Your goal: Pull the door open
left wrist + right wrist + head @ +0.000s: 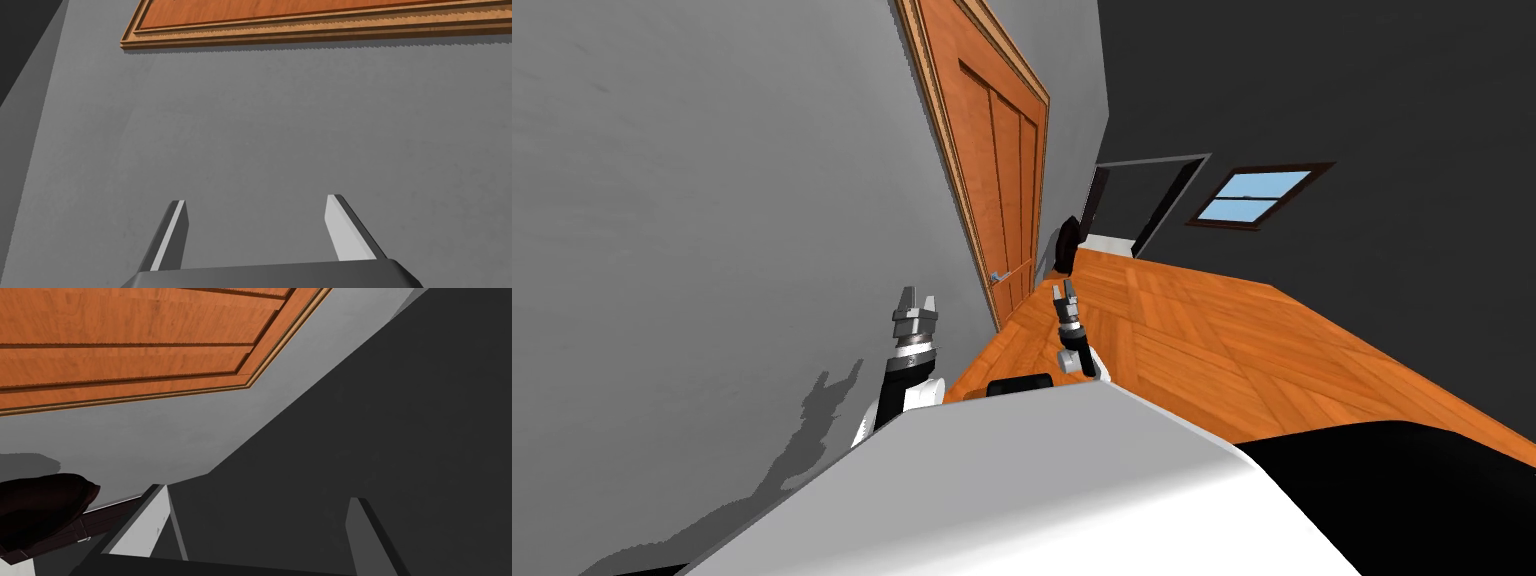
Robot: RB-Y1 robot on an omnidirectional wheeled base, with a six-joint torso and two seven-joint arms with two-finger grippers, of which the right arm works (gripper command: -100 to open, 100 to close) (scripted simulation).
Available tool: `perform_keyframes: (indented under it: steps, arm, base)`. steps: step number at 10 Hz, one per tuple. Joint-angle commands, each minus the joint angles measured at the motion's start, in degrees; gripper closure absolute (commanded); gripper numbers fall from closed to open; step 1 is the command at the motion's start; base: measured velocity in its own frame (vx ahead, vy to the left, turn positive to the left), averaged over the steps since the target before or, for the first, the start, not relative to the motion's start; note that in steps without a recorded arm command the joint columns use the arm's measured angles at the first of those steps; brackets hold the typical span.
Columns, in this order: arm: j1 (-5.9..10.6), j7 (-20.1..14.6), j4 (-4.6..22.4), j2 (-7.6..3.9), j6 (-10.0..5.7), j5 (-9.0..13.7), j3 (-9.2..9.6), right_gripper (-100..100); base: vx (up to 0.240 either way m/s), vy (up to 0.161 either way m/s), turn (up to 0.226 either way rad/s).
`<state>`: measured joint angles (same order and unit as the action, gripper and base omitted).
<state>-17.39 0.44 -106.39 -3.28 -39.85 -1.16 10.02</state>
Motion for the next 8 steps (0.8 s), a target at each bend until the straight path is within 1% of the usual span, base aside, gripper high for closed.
perform_keyframes:
  steps: [1, 2, 3, 4, 5, 7, 8]
  arm:
    - [1.09, -0.5, 2.9, -0.39, -0.74, 0.5, 0.97, -100]
    - [1.09, -0.5, 3.2, -0.39, -0.74, 0.5, 0.97, -100]
    - [2.07, -0.7, 5.4, -0.55, -1.07, 0.8, 1.61, -100]
    - [3.06, -1.0, 6.9, -0.71, -1.41, 1.1, 2.25, -100]
    - [3.06, -1.0, 7.6, -0.71, -1.41, 1.1, 2.25, -100]
    - [5.15, -1.5, 11.6, -0.98, -2.11, 1.8, 3.6, -100]
    - [5.15, -1.5, 12.3, -0.98, -2.11, 1.8, 3.6, -100]
  base:
    - [0.077, -0.033, 0.092]
    - [0.052, -0.024, 0.038]
    - [0.055, -0.026, 0.066]
    - [0.082, -0.046, 0.101]
    - [0.055, -0.037, 0.038]
    - [0.065, -0.03, 0.076]
    - [0.053, -0.037, 0.044]
